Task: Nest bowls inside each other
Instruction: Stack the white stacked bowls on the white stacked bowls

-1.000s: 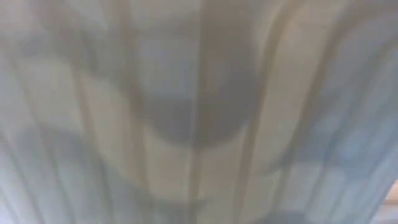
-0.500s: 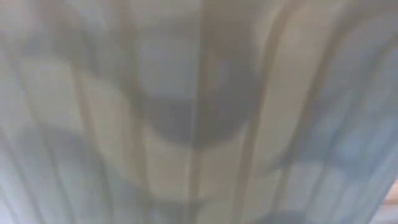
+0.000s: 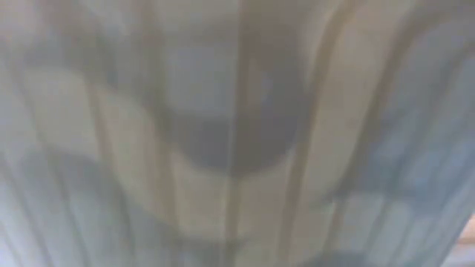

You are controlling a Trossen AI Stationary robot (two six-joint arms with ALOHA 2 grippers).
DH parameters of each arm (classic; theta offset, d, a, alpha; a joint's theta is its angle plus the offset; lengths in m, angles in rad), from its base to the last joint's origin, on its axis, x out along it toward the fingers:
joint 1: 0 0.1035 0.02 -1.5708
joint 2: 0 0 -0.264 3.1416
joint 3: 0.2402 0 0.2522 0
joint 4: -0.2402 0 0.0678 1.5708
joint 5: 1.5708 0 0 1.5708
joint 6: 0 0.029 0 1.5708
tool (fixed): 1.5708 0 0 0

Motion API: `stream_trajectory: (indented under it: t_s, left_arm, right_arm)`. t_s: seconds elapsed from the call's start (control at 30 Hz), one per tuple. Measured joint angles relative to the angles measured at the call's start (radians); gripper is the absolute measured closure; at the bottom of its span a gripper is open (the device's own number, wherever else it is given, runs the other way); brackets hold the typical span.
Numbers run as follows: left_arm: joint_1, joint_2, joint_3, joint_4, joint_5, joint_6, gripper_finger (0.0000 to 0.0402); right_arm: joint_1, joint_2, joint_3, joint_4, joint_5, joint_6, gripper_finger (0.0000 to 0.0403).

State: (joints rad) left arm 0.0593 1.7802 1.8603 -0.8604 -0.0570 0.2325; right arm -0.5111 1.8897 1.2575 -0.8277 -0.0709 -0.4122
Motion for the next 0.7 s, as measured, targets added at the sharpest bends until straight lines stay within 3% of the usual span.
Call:
stream_trajectory:
  t_s: [0.17, 0.7]
  left_arm:
    - [0.0, 0.0, 0.0, 0.0, 0.0, -0.001, 0.0166]
    - [-0.001, 0.0, 0.0, -0.002, -0.003, -0.036, 0.0166]
  right_arm:
    - [-0.002, -0.008, 0.0, 0.009, 0.07, 0.021, 0.0172]
    - [-0.001, -0.008, 0.0, 0.083, 0.118, 0.064, 0.0325]
